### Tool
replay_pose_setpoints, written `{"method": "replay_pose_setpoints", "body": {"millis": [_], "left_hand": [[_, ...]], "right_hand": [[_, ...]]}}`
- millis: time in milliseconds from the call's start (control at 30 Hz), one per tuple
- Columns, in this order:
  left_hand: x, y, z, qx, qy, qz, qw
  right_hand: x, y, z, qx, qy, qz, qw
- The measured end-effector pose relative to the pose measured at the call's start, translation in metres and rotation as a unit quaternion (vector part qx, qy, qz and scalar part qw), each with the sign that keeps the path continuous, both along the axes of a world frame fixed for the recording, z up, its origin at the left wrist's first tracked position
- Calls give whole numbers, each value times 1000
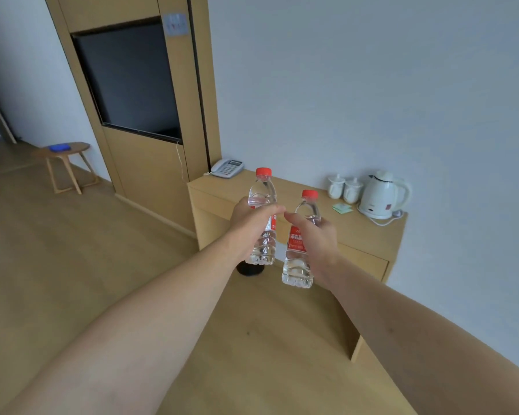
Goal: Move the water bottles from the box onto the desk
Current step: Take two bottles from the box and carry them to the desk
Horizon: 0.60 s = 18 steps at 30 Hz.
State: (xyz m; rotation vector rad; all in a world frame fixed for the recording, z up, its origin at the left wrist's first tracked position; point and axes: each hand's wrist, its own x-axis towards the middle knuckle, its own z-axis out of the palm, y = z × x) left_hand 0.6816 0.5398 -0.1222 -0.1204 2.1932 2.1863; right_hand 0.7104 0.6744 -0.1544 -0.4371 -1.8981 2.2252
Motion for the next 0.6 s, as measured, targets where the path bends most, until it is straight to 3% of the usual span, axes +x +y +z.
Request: {"method": "replay_pose_setpoints", "body": {"millis": [333,600], "left_hand": [[-219,-39,15,-6,-1,-12,1000],[-344,-57,-17,-4,-64,-12,998]], "right_hand": [[-200,-38,17,-7,-15,-33,999],[-333,-45,-4,-23,-46,-36,998]]}}
